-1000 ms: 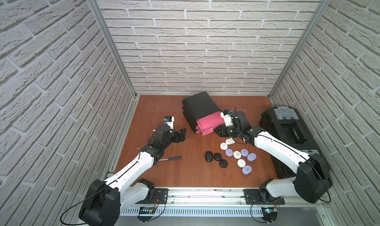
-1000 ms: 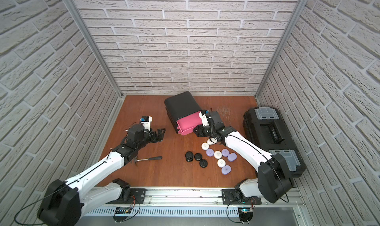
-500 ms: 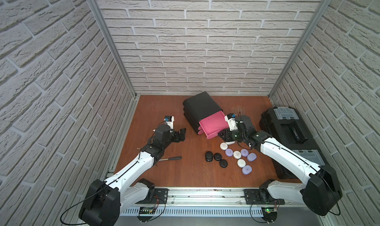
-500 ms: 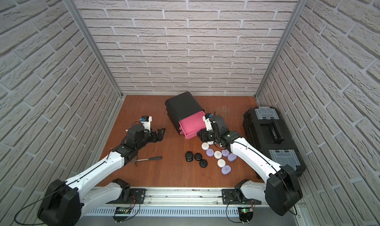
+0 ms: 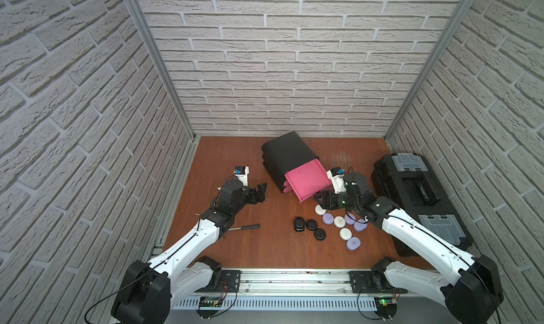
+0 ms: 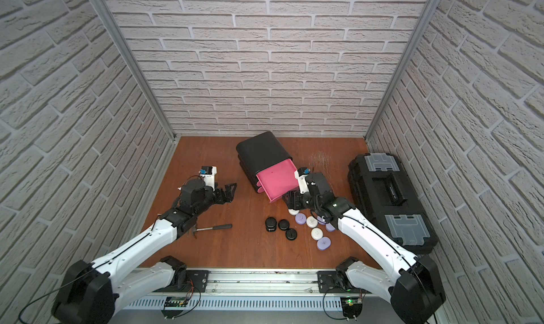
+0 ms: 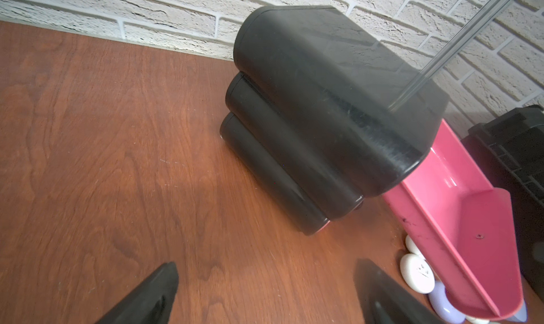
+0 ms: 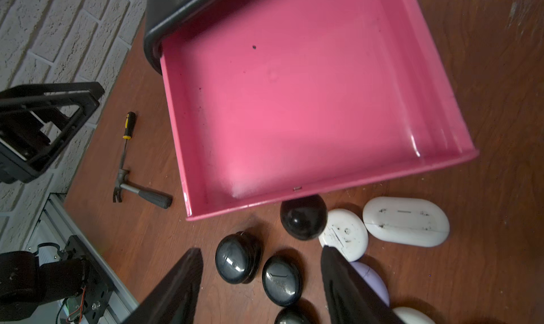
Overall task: Put the bluetooth earphones in the drawer according to color
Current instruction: Pick up the Bluetooth earphone from the center of the board.
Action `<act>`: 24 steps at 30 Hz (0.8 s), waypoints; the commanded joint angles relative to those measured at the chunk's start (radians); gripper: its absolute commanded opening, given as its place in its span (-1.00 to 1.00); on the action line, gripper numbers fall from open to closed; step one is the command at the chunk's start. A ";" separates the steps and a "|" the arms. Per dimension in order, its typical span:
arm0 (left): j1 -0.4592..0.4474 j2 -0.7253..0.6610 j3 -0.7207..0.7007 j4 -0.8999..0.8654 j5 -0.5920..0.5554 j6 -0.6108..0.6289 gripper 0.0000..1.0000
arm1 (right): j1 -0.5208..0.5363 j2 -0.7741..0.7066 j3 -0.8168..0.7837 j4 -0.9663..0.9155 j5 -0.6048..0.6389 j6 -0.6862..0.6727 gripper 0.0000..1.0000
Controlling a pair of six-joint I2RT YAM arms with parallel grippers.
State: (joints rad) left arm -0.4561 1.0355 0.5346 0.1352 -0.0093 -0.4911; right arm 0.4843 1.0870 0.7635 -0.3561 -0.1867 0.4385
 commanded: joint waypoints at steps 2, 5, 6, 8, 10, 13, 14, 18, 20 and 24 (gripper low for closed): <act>-0.006 0.001 -0.010 0.048 0.009 -0.003 0.97 | 0.070 -0.033 -0.055 0.026 0.055 0.000 0.37; -0.007 0.012 -0.007 0.044 0.003 -0.006 0.97 | 0.139 -0.039 -0.094 0.044 0.114 0.000 0.38; -0.008 0.014 -0.007 0.047 0.002 -0.006 0.97 | 0.165 -0.038 -0.101 0.052 0.136 -0.005 0.38; -0.006 0.018 -0.008 0.049 -0.002 -0.010 0.96 | 0.222 -0.034 -0.120 0.066 0.201 -0.014 0.38; -0.006 0.021 -0.008 0.046 -0.007 -0.012 0.97 | 0.272 -0.029 -0.132 0.080 0.260 -0.023 0.38; -0.007 0.021 -0.008 0.045 -0.011 -0.012 0.97 | 0.331 -0.015 -0.148 0.114 0.325 -0.035 0.39; -0.006 0.020 -0.007 0.044 -0.014 -0.010 0.97 | 0.349 -0.005 -0.153 0.131 0.337 -0.038 0.40; -0.006 0.012 -0.008 0.039 -0.020 -0.006 0.97 | 0.404 0.049 -0.161 0.193 0.365 -0.040 0.43; -0.006 0.011 -0.008 0.037 -0.024 -0.006 0.97 | 0.435 0.089 -0.152 0.213 0.386 -0.036 0.45; -0.006 0.010 -0.008 0.037 -0.022 -0.006 0.97 | 0.494 0.181 -0.118 0.223 0.448 -0.024 0.49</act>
State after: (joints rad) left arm -0.4568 1.0527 0.5346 0.1352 -0.0212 -0.4980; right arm 0.9459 1.2247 0.6231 -0.1886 0.1886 0.4110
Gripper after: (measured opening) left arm 0.984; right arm 0.745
